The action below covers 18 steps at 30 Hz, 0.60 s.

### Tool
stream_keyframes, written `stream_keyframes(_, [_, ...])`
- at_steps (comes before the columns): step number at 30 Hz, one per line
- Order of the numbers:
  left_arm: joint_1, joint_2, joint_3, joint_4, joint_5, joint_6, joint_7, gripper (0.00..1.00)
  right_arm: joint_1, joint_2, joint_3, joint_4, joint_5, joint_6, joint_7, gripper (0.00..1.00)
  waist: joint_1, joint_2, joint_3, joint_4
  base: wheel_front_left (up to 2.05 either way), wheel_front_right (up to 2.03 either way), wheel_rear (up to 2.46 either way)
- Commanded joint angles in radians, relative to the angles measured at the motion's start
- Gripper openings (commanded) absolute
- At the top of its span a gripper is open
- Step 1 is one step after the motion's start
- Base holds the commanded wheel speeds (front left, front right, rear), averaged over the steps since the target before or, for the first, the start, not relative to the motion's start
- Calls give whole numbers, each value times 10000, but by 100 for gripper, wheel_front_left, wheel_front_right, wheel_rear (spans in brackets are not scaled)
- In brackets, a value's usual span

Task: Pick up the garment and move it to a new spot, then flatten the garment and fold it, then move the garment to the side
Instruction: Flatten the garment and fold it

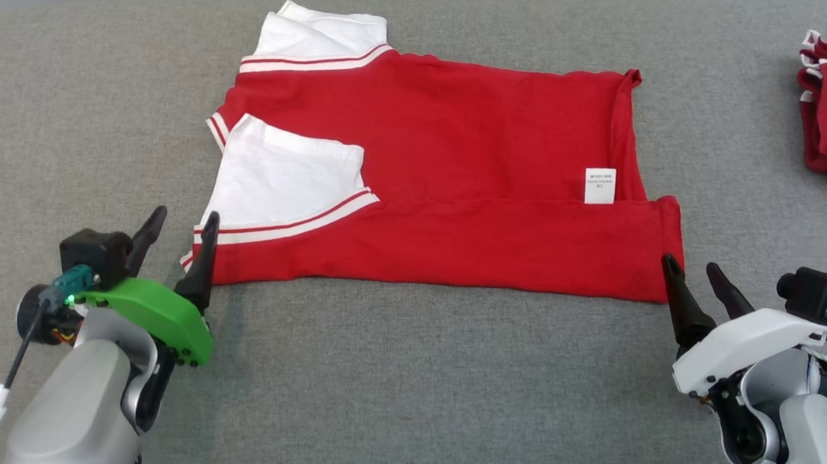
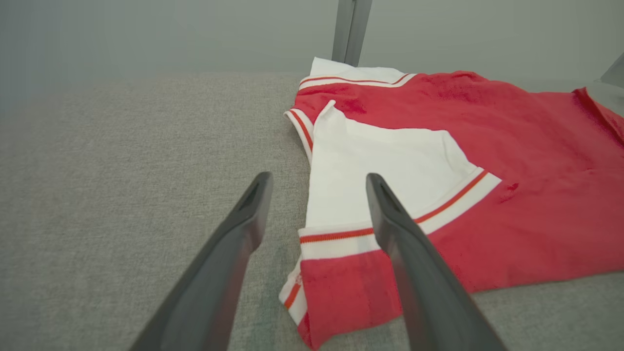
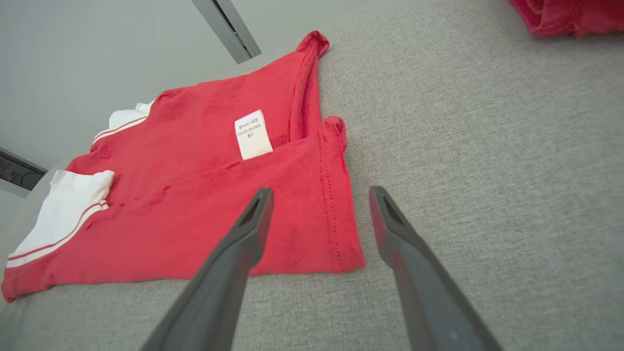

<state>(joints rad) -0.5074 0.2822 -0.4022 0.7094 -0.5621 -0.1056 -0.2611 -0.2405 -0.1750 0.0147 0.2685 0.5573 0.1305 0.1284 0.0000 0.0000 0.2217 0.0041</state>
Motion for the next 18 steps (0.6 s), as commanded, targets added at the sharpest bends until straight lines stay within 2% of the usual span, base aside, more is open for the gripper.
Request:
stream_keyframes(1, [225,-51,8,65,-43,-22,-47,100,-41,-114,95,144,-164,3,-96,100,0,0,18,63,0,0,0])
stream_keyframes(9, [238,-434,-84,880,-331,-95,39,100,-722,-208,483,1384,-539,3,-449,100,0,0,236,147,0,0,0])
stream_keyframes(14, [11,-763,-255,1495,-605,-182,367,100,-1137,-53,852,2282,-508,3,-654,100,0,0,344,135,0,0,0])
stream_keyframes(15, [-16,-800,-297,1571,-652,-199,380,74,-1191,-28,903,2431,-466,3,-700,100,0,0,353,140,0,0,0])
stream_keyframes(16, [-54,-822,-326,1647,-724,-203,371,32,-1255,34,975,2608,-384,3,-728,80,0,0,359,147,0,0,0])
stream_keyframes(17, [-72,-843,-340,1696,-770,-218,346,13,-1301,78,1025,2740,-335,3,-774,47,0,0,355,152,0,0,0])
stream_keyframes(18, [-115,-869,-368,1764,-824,-228,325,0,-1357,106,1074,2884,-290,3,-861,23,0,0,347,164,0,0,0])
